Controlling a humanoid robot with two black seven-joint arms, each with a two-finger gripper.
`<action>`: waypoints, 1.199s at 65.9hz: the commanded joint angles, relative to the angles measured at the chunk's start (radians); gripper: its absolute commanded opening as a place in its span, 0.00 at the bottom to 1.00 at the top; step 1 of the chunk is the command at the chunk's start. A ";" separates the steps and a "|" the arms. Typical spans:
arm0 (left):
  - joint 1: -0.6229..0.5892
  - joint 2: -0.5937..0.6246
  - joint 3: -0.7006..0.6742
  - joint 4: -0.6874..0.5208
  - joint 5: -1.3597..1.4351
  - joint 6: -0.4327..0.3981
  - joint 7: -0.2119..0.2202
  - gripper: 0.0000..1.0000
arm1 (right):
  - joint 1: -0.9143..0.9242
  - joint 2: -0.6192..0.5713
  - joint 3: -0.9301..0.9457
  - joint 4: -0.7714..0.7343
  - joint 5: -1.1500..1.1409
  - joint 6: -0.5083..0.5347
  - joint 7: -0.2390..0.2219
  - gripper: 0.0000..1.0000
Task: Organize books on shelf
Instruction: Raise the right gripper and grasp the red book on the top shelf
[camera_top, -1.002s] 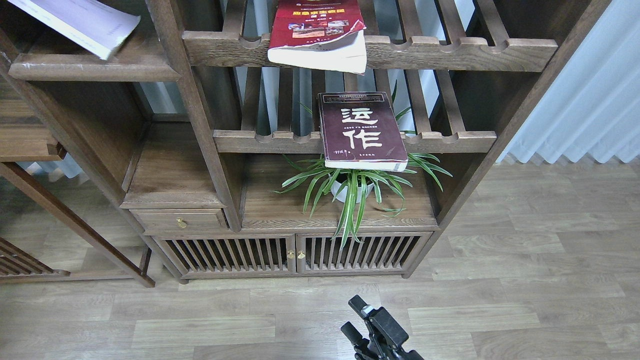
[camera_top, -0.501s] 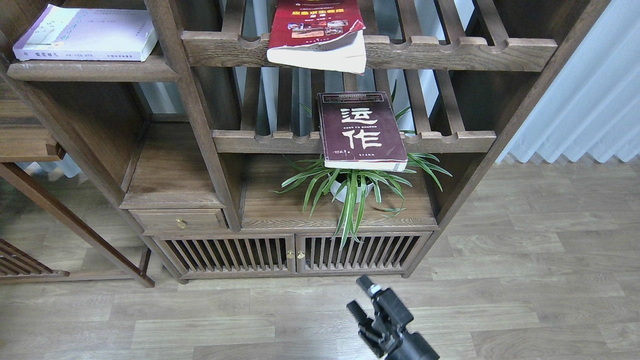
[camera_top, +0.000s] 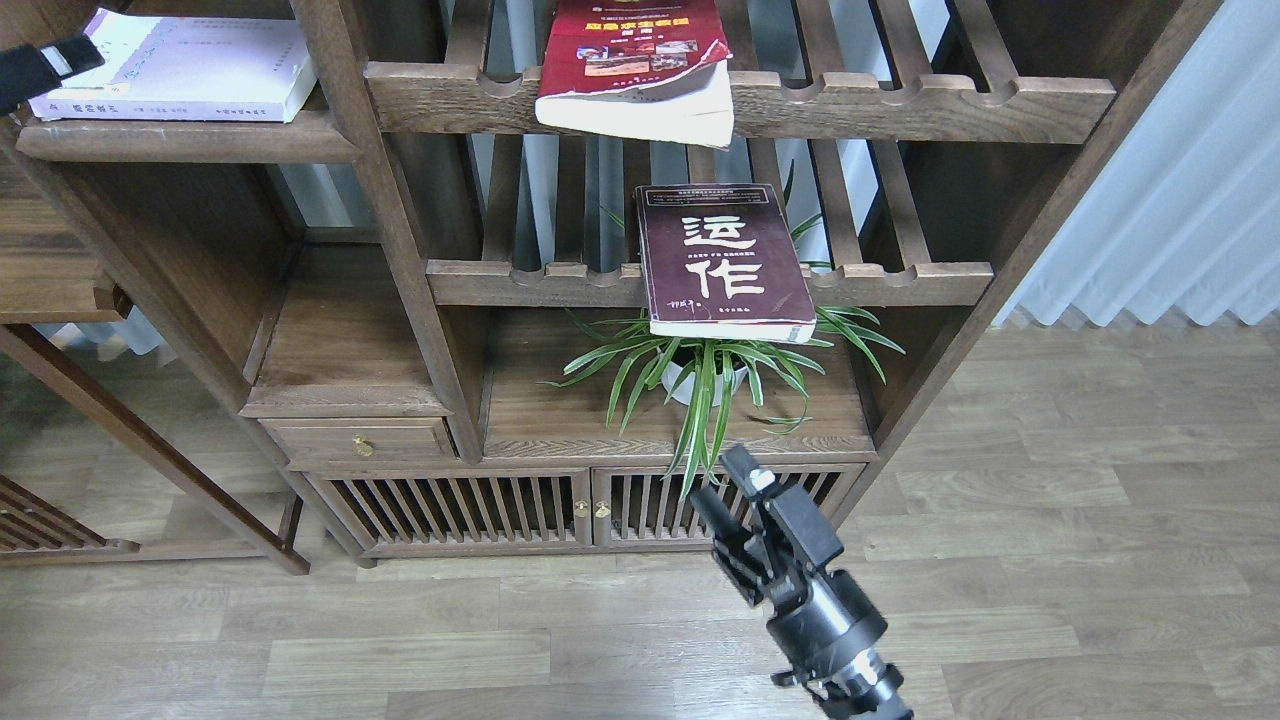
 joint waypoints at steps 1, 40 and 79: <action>0.046 0.000 -0.001 -0.031 -0.002 0.000 0.000 0.75 | 0.037 0.002 0.002 0.041 -0.010 0.000 0.018 0.98; 0.328 -0.036 -0.075 -0.068 -0.070 0.000 0.000 0.87 | 0.338 0.010 -0.012 0.068 -0.068 -0.317 0.061 0.99; 0.614 -0.141 -0.283 -0.056 -0.073 0.000 0.000 0.94 | 0.626 0.010 -0.038 -0.007 -0.094 -0.621 0.130 0.99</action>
